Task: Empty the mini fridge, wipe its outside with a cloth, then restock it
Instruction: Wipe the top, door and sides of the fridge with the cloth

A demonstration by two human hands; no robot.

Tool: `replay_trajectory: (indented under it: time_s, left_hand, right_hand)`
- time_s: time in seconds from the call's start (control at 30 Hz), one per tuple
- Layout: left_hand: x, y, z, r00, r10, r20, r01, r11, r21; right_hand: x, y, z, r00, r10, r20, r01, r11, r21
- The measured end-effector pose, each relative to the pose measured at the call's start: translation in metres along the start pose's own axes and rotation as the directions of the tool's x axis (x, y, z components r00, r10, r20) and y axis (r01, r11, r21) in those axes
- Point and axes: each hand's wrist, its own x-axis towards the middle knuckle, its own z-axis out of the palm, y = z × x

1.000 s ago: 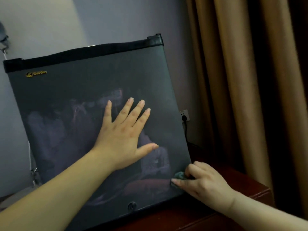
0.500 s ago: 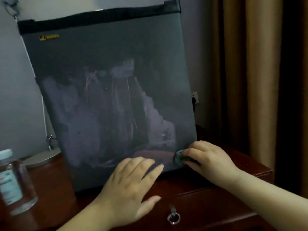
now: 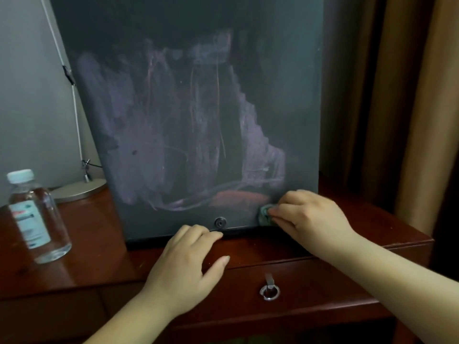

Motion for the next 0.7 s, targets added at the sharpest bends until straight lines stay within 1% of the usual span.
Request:
replay_trajectory:
  time_s: [0.07, 0.1, 0.13, 0.23, 0.3, 0.37, 0.4, 0.47, 0.5, 0.53, 0.57, 0.63, 0.67, 0.7]
  left_hand:
    - [0.003, 0.000, 0.001, 0.999, -0.049, -0.013, 0.048, 0.998, -0.032]
    - [0.004, 0.001, 0.002, 0.998, -0.061, -0.014, 0.061, 0.997, -0.039]
    - [0.004, 0.000, 0.002, 0.998, -0.065, -0.010, 0.064, 0.997, -0.043]
    - [0.002, -0.002, 0.001, 0.998, -0.066, -0.001, 0.066, 0.997, -0.047]
    - [0.001, -0.002, 0.001, 0.998, -0.066, -0.008, 0.066, 0.997, -0.038]
    - [0.000, -0.002, 0.001, 0.998, -0.063, -0.021, 0.063, 0.998, -0.027]
    - [0.000, -0.002, 0.002, 0.998, -0.059, -0.023, 0.059, 0.998, -0.022]
    - [0.000, -0.001, 0.002, 0.998, -0.055, -0.023, 0.055, 0.998, -0.020]
    - [-0.001, -0.001, 0.002, 0.998, -0.056, -0.025, 0.055, 0.998, -0.019]
    - [-0.001, -0.002, 0.002, 0.998, -0.057, -0.024, 0.056, 0.998, -0.016]
    - [-0.001, -0.002, 0.002, 0.998, -0.059, -0.020, 0.059, 0.998, -0.010]
    - [-0.001, -0.001, 0.001, 0.998, -0.064, -0.011, 0.064, 0.998, -0.001]
    - [-0.001, -0.001, 0.001, 0.998, -0.065, -0.006, 0.065, 0.998, 0.001]
    - [-0.002, 0.000, 0.002, 0.998, -0.067, -0.001, 0.067, 0.998, 0.001]
  right_hand:
    - [0.011, -0.005, 0.001, 0.994, 0.003, -0.106, -0.005, 1.000, -0.015]
    - [0.015, -0.010, 0.005, 0.993, -0.009, -0.121, 0.010, 1.000, 0.002]
    - [0.017, -0.015, 0.010, 0.994, -0.039, -0.104, 0.041, 0.999, 0.022]
    - [0.018, -0.024, 0.023, 0.987, -0.158, 0.014, 0.158, 0.987, 0.024]
    - [0.021, -0.023, 0.022, 0.983, -0.180, 0.015, 0.180, 0.984, 0.004]
    - [0.029, -0.021, 0.015, 0.987, -0.151, -0.061, 0.149, 0.988, -0.032]
    - [0.035, -0.020, 0.011, 0.987, -0.107, -0.119, 0.103, 0.994, -0.039]
    - [0.042, -0.022, 0.009, 0.977, -0.015, -0.212, 0.013, 1.000, -0.008]
    - [0.041, -0.024, 0.011, 0.976, -0.006, -0.218, 0.008, 1.000, 0.008]
    - [0.038, -0.028, 0.017, 0.982, -0.036, -0.185, 0.039, 0.999, 0.010]
    - [0.032, -0.033, 0.023, 0.987, -0.101, -0.126, 0.102, 0.995, -0.001]
    - [0.025, -0.038, 0.029, 0.973, -0.231, -0.010, 0.230, 0.972, -0.036]
    - [0.029, -0.037, 0.028, 0.968, -0.251, -0.001, 0.251, 0.967, -0.046]
    - [0.037, -0.036, 0.024, 0.971, -0.238, -0.030, 0.236, 0.970, -0.053]
